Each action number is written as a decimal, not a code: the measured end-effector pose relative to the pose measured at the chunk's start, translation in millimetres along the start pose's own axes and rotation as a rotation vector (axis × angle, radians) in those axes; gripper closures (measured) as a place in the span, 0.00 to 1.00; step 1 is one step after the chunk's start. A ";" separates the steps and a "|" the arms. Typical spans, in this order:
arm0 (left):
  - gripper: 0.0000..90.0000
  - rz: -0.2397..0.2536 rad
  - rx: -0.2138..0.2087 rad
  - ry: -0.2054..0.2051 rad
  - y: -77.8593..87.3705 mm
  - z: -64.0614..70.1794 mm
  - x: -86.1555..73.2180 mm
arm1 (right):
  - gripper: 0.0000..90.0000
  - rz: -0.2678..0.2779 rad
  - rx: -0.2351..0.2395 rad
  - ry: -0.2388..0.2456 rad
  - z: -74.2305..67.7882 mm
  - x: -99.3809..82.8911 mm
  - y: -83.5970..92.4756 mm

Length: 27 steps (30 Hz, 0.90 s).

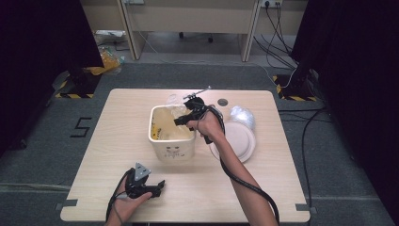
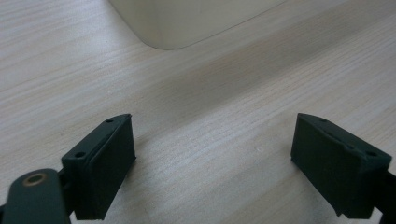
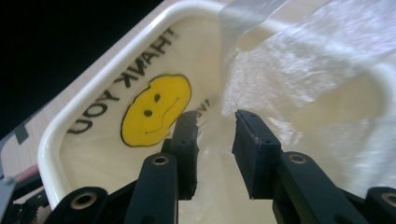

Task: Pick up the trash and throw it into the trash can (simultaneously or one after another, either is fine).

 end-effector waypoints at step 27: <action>0.14 0.001 0.001 0.004 0.1 0.2 0.1 | 0.46 0.202 -0.122 -0.040 65.6 -8.4 123.1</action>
Point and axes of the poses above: each handheld gripper's, and its own axes: y roughly backward along the jaws, x roughly out of its top, z roughly to its right, the point moved 10 cm from there along -y, roughly forward along the jaws, and after that the axes turned 11 degrees about z, right-handed, at the moved point
